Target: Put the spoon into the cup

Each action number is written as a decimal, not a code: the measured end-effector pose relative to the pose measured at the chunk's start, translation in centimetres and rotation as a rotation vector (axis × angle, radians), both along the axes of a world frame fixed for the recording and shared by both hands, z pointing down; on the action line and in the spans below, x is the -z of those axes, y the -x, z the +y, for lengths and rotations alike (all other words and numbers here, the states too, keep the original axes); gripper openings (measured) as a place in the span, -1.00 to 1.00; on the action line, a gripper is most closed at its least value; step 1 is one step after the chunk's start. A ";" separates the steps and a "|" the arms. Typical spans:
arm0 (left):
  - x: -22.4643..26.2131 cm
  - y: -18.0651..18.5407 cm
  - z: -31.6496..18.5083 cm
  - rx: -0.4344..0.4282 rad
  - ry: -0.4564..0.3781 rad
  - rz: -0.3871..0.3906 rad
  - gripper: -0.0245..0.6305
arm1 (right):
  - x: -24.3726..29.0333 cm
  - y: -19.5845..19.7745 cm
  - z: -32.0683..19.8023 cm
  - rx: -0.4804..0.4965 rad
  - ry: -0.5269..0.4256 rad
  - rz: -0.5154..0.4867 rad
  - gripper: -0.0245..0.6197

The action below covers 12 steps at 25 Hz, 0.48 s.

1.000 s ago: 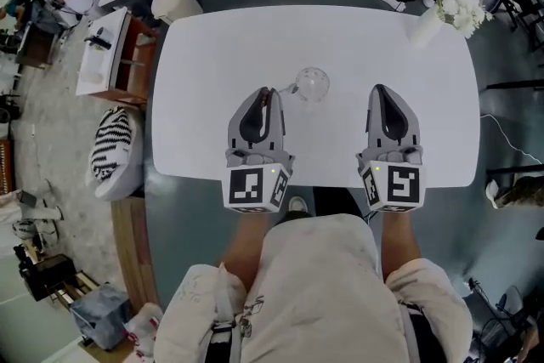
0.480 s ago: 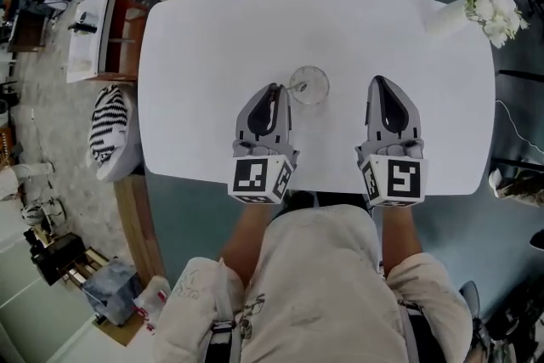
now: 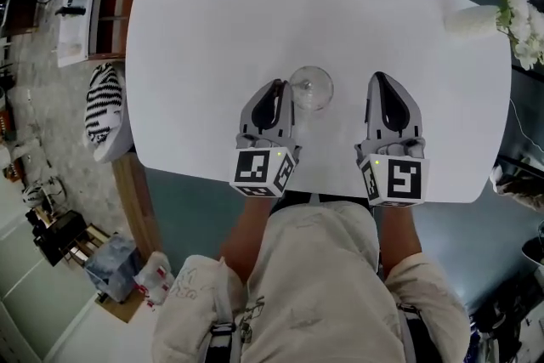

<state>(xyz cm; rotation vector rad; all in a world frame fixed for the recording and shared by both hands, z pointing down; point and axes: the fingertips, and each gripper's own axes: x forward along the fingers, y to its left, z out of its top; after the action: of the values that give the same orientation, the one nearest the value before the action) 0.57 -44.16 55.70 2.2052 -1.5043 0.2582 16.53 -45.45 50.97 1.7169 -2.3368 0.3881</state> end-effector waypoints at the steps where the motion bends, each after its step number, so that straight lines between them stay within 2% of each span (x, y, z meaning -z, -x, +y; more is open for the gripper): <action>1: -0.5 -0.1 0.0 0.004 0.011 0.003 -0.80 | -0.3 0.0 -0.2 0.000 0.005 -0.003 -0.96; 6: -2.2 -0.4 -0.2 0.022 0.048 0.023 -0.80 | -1.4 0.0 -1.1 0.010 0.017 -0.011 -0.96; 12: -3.4 -0.5 -0.5 0.032 0.044 0.035 -0.80 | -2.3 0.0 -1.6 0.018 0.026 -0.008 -0.96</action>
<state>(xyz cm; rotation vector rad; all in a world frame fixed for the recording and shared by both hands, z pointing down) 1.11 -44.62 59.08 2.1389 -1.5001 0.2388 16.49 -47.06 53.27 1.6853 -2.3406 0.4212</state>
